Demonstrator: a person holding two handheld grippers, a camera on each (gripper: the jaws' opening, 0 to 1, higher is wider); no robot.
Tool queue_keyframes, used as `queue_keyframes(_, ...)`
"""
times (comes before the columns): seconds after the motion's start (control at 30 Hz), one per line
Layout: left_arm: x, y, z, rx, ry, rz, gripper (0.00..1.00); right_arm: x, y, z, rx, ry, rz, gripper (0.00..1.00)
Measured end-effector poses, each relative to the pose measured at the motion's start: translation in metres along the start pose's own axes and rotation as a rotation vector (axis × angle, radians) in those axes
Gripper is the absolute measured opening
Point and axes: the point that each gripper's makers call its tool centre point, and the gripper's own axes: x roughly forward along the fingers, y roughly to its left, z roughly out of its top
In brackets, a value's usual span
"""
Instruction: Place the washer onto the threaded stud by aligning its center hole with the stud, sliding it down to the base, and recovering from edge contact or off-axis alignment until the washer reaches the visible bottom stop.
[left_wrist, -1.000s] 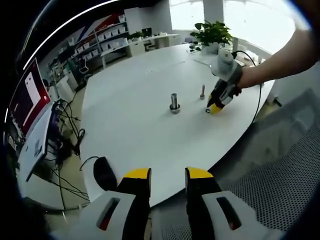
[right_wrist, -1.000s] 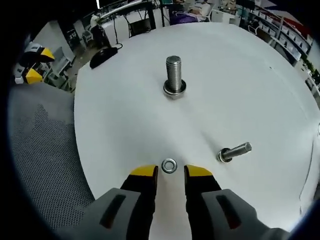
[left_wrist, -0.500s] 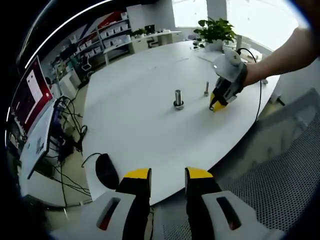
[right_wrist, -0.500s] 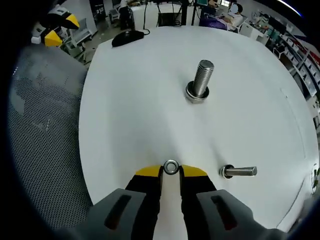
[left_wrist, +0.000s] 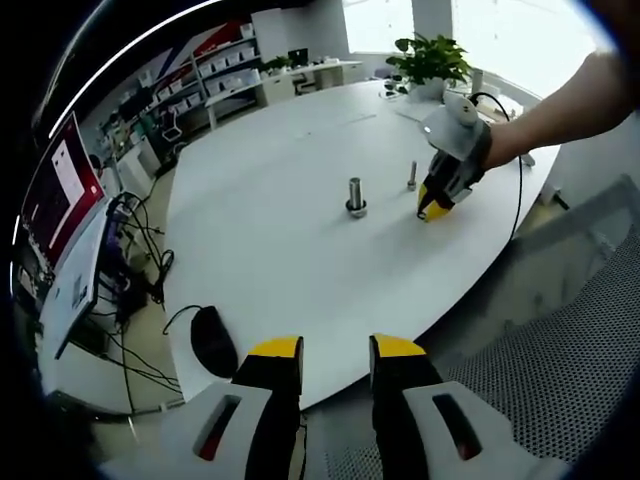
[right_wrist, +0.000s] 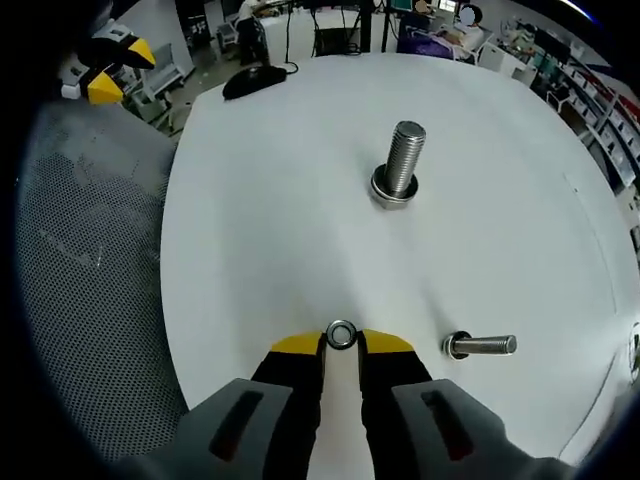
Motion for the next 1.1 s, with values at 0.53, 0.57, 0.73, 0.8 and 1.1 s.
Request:
queue_keyframes(0.53,-0.003,-0.008,0.008,0.015,-0.038,-0.035,0.24,0.002,0.0,0.003,0.024,0.075,-0.002,0.15)
queue_keyframes(0.57,-0.003,-0.009,0.008,0.009,-0.041,-0.039,0.24,0.002,0.0,0.004,0.03,0.079,-0.005,0.15)
queue_keyframes(0.73,-0.003,-0.011,0.009,0.0,-0.05,-0.06,0.23,0.003,0.0,0.005,0.068,0.114,-0.026,0.15)
queue_keyframes(0.8,-0.004,-0.014,0.011,-0.001,-0.058,-0.074,0.23,0.003,-0.001,0.005,0.089,0.118,-0.029,0.15)
queue_keyframes(1.1,-0.008,-0.021,0.019,-0.016,-0.105,-0.119,0.24,0.004,0.0,0.007,0.138,0.099,-0.069,0.13)
